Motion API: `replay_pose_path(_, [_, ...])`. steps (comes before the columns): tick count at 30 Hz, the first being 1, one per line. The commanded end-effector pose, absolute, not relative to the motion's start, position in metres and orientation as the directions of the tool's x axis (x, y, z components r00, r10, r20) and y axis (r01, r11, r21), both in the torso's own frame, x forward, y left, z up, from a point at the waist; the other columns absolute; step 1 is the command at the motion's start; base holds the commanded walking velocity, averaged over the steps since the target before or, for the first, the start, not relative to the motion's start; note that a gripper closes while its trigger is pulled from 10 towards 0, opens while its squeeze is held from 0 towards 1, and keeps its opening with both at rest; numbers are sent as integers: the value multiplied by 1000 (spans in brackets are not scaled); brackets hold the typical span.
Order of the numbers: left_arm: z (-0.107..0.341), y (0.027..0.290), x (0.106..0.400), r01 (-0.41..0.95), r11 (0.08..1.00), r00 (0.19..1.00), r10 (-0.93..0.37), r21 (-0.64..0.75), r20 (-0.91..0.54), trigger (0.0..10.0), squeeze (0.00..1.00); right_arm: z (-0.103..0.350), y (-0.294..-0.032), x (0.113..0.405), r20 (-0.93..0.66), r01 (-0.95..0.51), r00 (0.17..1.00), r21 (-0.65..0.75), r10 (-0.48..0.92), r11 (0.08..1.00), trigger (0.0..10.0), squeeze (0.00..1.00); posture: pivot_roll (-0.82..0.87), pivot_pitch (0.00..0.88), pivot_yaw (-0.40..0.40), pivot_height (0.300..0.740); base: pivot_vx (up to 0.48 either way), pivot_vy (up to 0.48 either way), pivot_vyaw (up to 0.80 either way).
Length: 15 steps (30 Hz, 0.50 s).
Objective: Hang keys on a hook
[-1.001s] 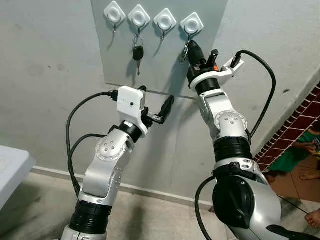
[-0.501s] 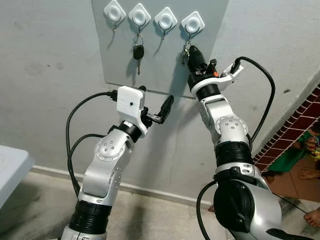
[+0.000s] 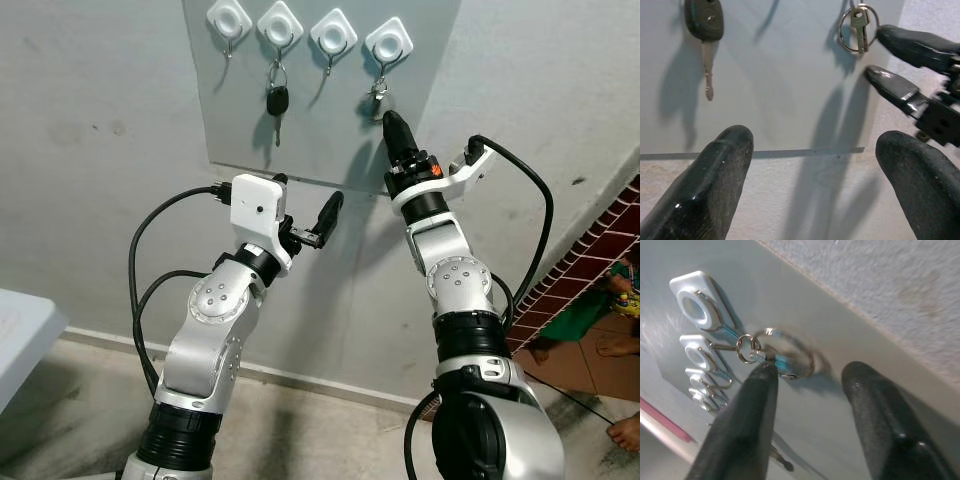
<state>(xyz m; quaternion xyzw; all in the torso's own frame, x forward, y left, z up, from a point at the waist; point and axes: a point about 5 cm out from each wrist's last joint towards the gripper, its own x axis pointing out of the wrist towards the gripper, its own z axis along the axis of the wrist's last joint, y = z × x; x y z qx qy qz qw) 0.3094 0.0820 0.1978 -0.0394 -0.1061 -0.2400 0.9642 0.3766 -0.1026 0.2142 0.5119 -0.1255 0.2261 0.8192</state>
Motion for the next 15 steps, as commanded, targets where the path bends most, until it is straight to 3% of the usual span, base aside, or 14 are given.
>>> replay_pose_path(1, [198,83,308,459,889,867,-444,-15,227,10000,0,210,-99,371,445,-507,862,761,243,406,10000,1000,34,34,-66,732,0,0,0])
replay_pose_path(7, [185,92,310,406,911,901,-386,-72,198,10000,0,192,-101,355,424,-518,855,660,299,544,10000,1000,36,30,-64,732,0,0,0])
replay_pose_path(15, [166,109,313,313,936,945,-288,-163,158,10000,0,167,-109,338,359,-479,876,582,321,657,10000,1000,33,16,-54,732,0,0,0])
